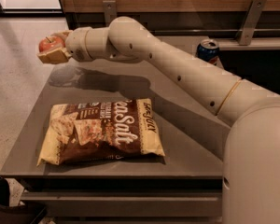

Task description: Pick apple

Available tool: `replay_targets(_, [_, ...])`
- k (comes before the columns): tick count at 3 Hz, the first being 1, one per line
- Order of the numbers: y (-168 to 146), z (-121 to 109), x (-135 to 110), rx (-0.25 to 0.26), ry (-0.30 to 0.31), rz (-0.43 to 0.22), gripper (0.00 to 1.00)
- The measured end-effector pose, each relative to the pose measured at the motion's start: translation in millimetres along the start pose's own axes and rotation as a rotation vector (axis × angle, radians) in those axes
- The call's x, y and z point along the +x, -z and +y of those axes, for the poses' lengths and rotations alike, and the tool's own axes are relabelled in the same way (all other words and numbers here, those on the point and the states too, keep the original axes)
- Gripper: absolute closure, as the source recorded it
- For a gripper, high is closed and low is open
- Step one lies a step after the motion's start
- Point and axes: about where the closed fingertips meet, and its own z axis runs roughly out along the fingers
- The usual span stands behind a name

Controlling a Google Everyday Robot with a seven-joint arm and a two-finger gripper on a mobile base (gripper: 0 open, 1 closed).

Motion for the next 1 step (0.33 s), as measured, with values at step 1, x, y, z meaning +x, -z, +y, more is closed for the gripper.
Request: replay_targets(1, [14.9,-3.4,-34.1,0.01,0.054,-0.014,1.0])
